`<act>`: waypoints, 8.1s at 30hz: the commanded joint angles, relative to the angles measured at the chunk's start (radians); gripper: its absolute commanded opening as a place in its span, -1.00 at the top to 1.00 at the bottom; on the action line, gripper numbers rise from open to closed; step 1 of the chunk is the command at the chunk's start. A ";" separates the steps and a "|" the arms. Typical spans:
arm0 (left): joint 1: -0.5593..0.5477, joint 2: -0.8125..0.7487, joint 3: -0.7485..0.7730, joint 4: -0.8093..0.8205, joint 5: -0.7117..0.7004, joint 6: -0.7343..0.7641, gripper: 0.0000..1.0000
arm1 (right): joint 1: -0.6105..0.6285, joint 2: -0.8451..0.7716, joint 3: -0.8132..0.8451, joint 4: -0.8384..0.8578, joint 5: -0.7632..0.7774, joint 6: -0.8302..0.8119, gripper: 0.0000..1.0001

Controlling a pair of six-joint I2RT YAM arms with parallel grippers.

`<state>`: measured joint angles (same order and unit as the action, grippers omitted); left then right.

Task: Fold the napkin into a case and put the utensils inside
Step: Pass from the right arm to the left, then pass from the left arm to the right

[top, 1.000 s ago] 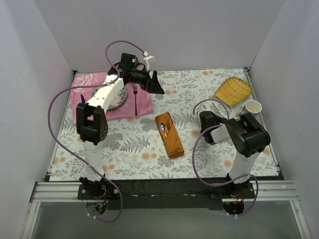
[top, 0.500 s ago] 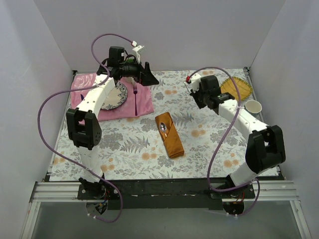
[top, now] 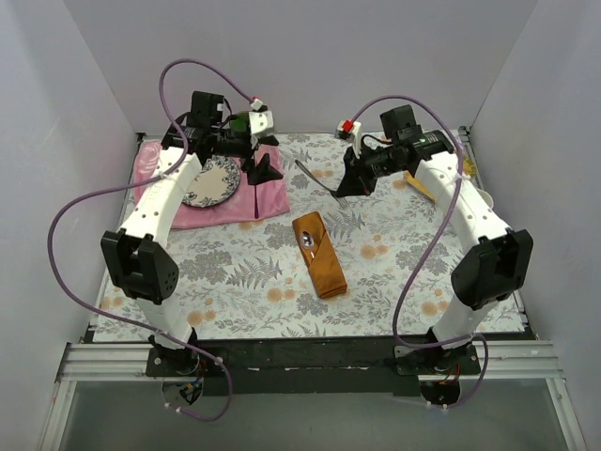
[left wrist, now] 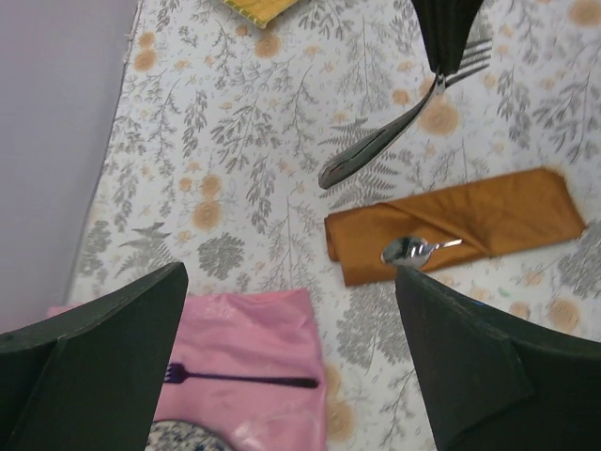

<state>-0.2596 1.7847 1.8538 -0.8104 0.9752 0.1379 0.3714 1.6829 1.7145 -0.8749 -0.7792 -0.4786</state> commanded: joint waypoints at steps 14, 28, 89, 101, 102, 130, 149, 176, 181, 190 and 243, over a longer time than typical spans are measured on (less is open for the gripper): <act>-0.182 -0.110 -0.005 -0.411 -0.181 0.476 -0.35 | 0.060 -0.043 -0.091 -0.109 0.150 -0.129 0.97; -0.184 -0.018 0.015 -0.377 -0.073 0.279 -0.14 | 0.159 -0.184 -0.167 -0.033 0.304 -0.299 0.97; -0.001 -0.387 -0.674 1.547 0.031 -1.692 1.00 | -0.158 -0.235 -0.047 1.062 -0.275 0.825 0.04; -0.001 -0.390 -0.691 1.699 -0.046 -1.813 1.00 | -0.114 -0.141 0.036 1.171 -0.289 1.014 -0.02; -0.001 -0.389 -0.686 1.709 -0.052 -1.822 1.00 | -0.111 -0.138 0.034 1.188 -0.281 1.053 -0.02; 0.010 -0.504 -0.815 1.648 -0.250 -1.911 1.00 | 0.040 -0.057 0.088 1.257 0.072 1.232 0.40; 0.008 -0.499 -0.834 1.700 -0.205 -1.930 1.00 | 0.044 -0.025 0.109 1.231 0.093 1.252 0.43; 0.006 -0.527 -0.832 1.657 -0.207 -1.887 1.00 | -0.018 -0.058 0.088 1.211 0.009 1.206 -0.58; 0.016 -0.515 -0.829 1.654 -0.211 -1.902 1.00 | -0.048 -0.086 0.007 1.220 0.020 1.236 -0.52; 0.016 -0.502 -0.826 1.657 -0.196 -1.908 1.00 | -0.035 -0.034 0.065 1.274 0.012 1.287 -0.25; 0.197 -0.584 -0.864 1.058 0.126 -1.419 -0.96 | -0.098 0.204 0.190 1.171 -0.552 1.116 0.97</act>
<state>-0.0647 1.2903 0.9928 0.5014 0.9920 -1.5383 0.2794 1.8175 1.8320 0.3878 -1.1255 0.7258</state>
